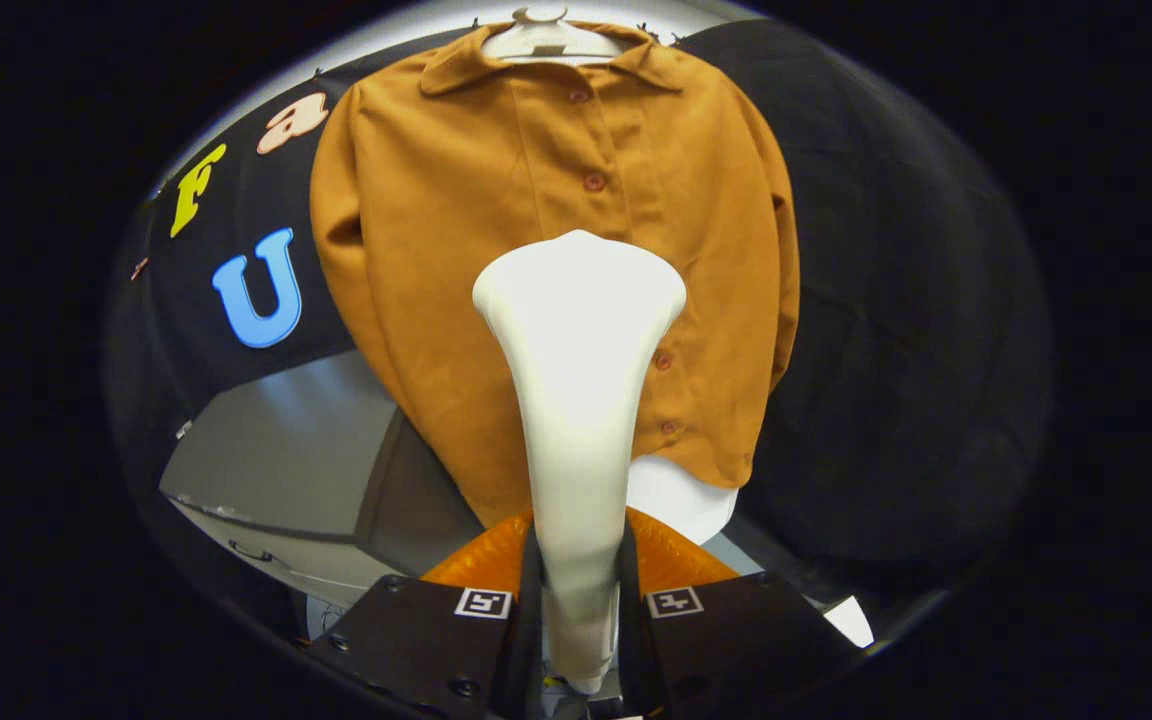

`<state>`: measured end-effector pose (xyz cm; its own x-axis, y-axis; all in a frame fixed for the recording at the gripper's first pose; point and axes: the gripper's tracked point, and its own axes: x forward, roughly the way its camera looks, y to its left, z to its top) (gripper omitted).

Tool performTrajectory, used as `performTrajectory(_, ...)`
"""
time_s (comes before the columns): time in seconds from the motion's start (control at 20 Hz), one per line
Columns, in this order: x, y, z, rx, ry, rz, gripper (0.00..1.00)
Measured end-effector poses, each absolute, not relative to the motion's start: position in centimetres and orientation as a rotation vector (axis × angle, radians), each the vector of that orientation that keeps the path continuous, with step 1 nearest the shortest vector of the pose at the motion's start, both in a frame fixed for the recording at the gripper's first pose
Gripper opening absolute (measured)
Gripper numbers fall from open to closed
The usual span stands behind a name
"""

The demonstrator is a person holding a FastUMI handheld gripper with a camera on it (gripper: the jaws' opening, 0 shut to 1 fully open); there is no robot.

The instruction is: Iron the clothes twice with a garment steamer, once on the left side and once on the right side.

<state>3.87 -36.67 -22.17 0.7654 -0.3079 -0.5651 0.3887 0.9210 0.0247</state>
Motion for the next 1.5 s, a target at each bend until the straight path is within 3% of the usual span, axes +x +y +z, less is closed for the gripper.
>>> performTrajectory(0.65, 9.7, -47.1, -11.1, 0.131, 0.325, -0.458, 0.34)
performTrajectory(0.95, 11.5, -48.8, -14.3, 0.173, 0.398, -0.452, 0.34)
performTrajectory(1.5, 7.8, -50.0, -24.1, 0.196, 0.6, -0.497, 0.34)
